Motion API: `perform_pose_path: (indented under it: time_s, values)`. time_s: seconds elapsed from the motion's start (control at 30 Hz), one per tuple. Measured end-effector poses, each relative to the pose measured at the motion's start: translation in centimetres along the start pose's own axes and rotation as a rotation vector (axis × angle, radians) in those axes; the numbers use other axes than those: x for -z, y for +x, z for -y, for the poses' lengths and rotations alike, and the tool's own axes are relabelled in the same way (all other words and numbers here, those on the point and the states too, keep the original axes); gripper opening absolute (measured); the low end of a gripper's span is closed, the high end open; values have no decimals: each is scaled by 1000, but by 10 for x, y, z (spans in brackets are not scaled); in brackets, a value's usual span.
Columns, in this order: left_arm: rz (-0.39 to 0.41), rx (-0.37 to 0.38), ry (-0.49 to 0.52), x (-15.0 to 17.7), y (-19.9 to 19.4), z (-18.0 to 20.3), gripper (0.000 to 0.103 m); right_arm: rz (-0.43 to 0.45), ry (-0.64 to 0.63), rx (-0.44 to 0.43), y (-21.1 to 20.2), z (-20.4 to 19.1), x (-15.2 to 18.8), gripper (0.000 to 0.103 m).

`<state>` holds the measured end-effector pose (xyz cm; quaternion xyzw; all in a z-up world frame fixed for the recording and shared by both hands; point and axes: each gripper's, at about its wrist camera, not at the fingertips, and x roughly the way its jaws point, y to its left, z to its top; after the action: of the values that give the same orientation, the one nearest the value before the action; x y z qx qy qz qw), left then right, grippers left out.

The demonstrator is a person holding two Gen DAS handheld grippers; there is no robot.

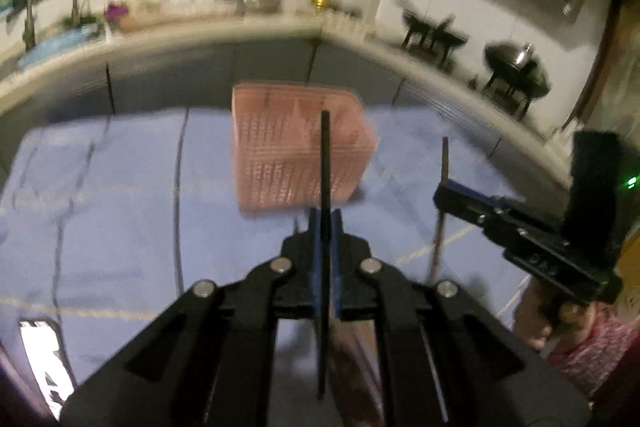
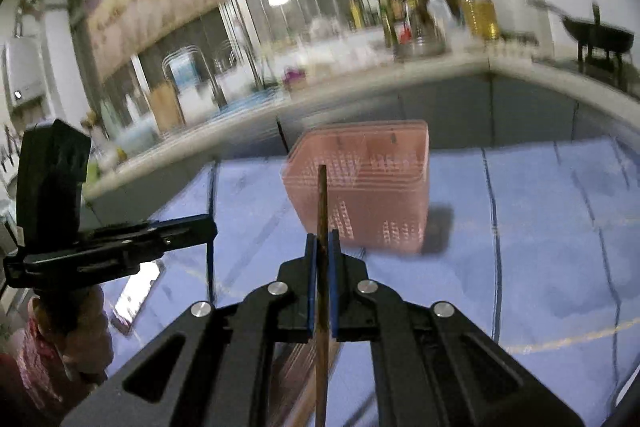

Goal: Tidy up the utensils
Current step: 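Grasp a dark chopstick with the left tool while the right tool lifts its chopstick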

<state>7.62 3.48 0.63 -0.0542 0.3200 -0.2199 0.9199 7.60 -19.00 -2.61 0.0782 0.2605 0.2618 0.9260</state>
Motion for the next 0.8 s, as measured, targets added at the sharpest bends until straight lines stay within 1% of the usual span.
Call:
perform_pose_path:
  time_s: [0.03, 0.1, 0.17, 0.23, 0.27, 0.33, 0.4, 0.43, 0.5, 0.6, 0.63, 0.7, 0.77, 0.8]
  values:
    - [25, 5, 3, -8, -8, 2, 4, 37, -9, -6, -6, -4, -13, 6]
    - [96, 11, 15, -34, -29, 5, 4, 88, -28, -17, -9, -14, -41, 6]
    - [162, 11, 26, -65, -46, 6, 4, 123, -40, -27, -12, -17, -70, 6]
    - [214, -3, 37, -93, -55, 6, 4, 163, -51, -41, -9, -19, -107, 6]
    - [244, -25, 51, -109, -58, 9, 4, 174, -57, -41, -8, -21, -118, 6]
    - [274, -66, 69, -132, -54, 10, 4, 203, -80, -20, 6, -23, -149, 6]
    - [280, -98, 77, -154, -39, 7, 4, 210, -92, -6, 26, -22, -169, 6]
    - [280, -111, 81, -159, -33, 5, 4, 209, -98, 4, 37, -20, -175, 6]
    - [271, -139, 88, -167, -14, -1, 4, 202, -109, 23, 59, -14, -179, 6]
    - [192, -150, 79, -170, 30, -12, 4, 136, -104, 33, 96, -1, -167, 6]
    - [146, -149, 73, -165, 47, -16, 4, 105, -98, 30, 106, 2, -162, 6]
    - [80, -143, 68, -151, 68, -21, 4, -1, -78, 16, 132, 13, -143, 6]
    - [-5, -145, 50, -133, 93, -28, 4, -66, -75, 36, 148, 18, -126, 7]
    - [-28, -149, 40, -127, 100, -30, 5, -75, -80, 49, 151, 17, -121, 8]
